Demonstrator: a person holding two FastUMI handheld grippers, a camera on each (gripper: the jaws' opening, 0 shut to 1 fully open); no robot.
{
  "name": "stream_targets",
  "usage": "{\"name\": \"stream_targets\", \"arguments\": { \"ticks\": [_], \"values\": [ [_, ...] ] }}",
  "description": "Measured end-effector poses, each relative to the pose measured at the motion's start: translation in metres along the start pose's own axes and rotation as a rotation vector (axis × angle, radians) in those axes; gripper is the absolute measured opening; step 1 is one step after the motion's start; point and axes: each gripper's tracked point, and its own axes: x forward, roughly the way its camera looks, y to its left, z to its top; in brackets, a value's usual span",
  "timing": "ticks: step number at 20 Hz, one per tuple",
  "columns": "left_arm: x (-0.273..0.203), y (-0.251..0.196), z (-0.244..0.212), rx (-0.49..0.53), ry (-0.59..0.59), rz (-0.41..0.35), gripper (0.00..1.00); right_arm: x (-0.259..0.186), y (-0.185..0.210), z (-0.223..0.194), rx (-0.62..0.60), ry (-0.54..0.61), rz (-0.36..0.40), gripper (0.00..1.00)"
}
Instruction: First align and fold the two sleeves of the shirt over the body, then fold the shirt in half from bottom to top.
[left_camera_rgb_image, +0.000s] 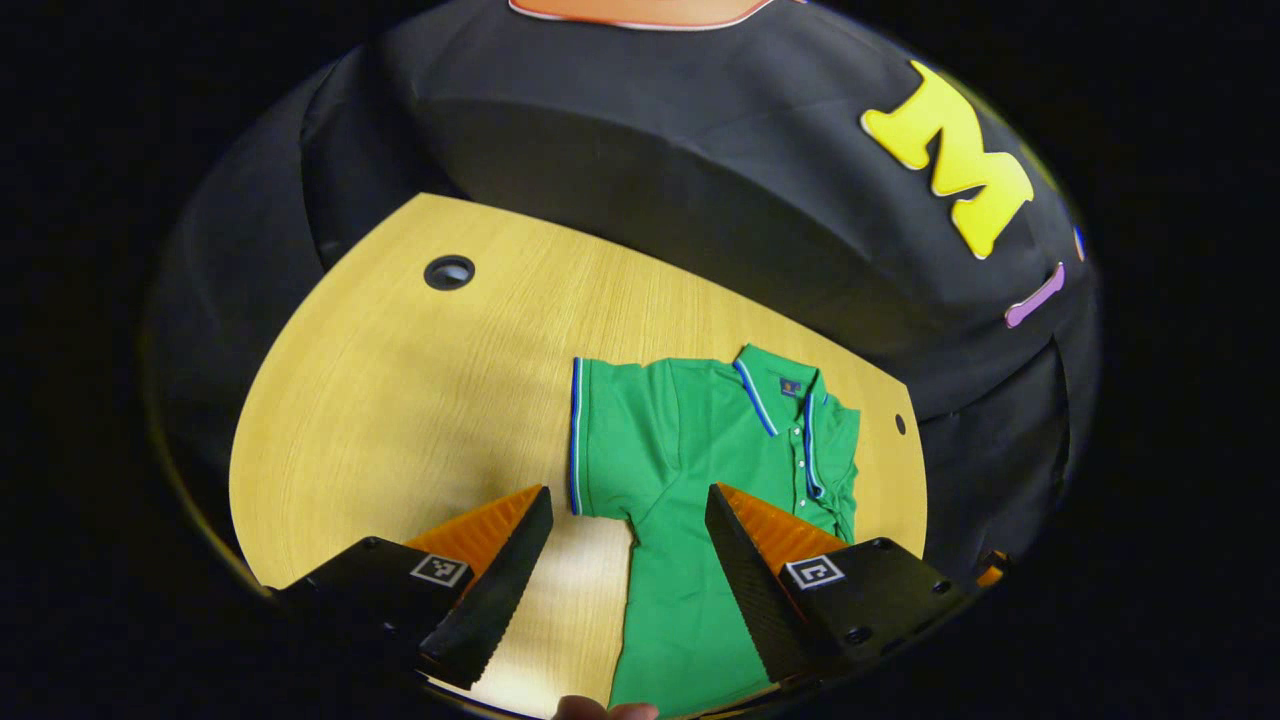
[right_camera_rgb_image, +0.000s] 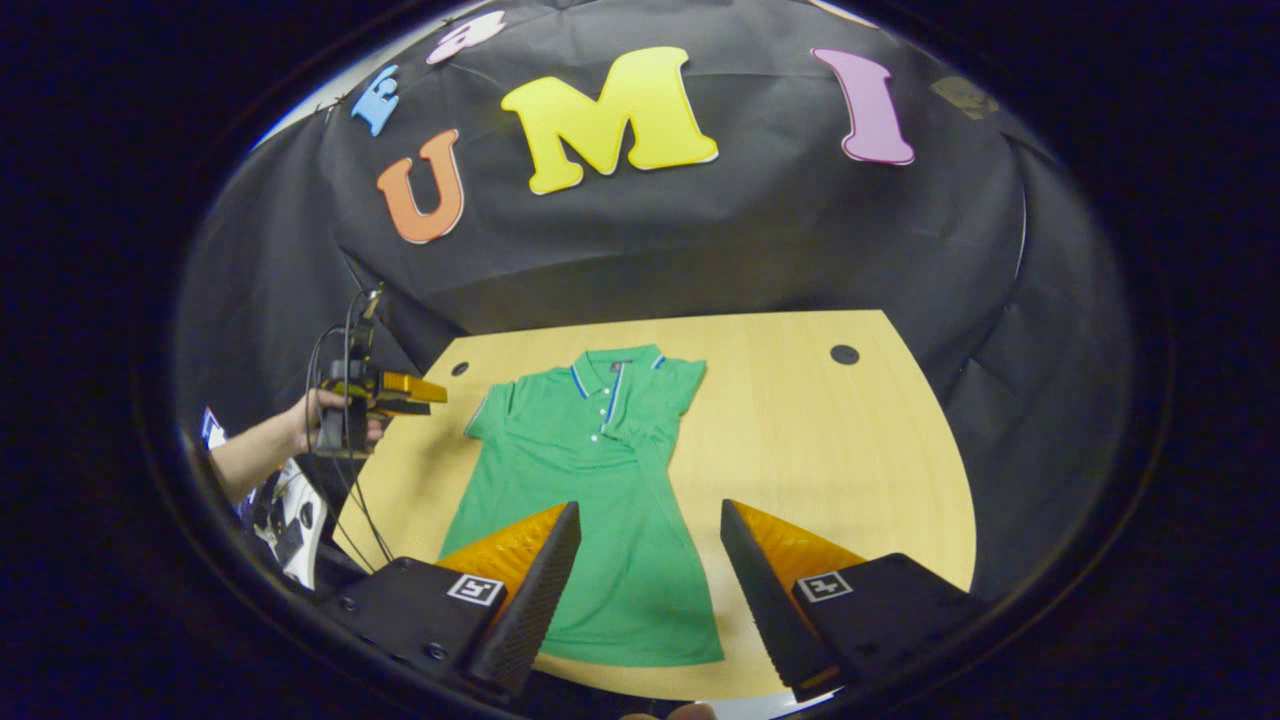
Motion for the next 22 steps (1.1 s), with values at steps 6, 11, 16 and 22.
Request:
{"name": "stream_targets", "arguments": {
  "ticks": [6,11,16,22],
  "values": [
    [0.058,0.024,-0.005,0.042,0.234,0.036,0.96,-0.009,-0.009,-0.02,0.045,0.04,0.003,0.9],
    [0.075,0.028,-0.009,0.111,0.317,0.075,0.91,-0.004,-0.025,-0.022,0.092,0.048,-0.015,0.9],
    [0.081,0.011,-0.018,0.121,0.352,0.071,0.86,0.004,-0.03,-0.02,0.17,0.047,-0.012,0.9],
    [0.082,0.031,-0.015,0.066,0.31,0.203,0.22,0.009,-0.033,-0.028,0.216,0.058,-0.014,0.9]
  ]
}}
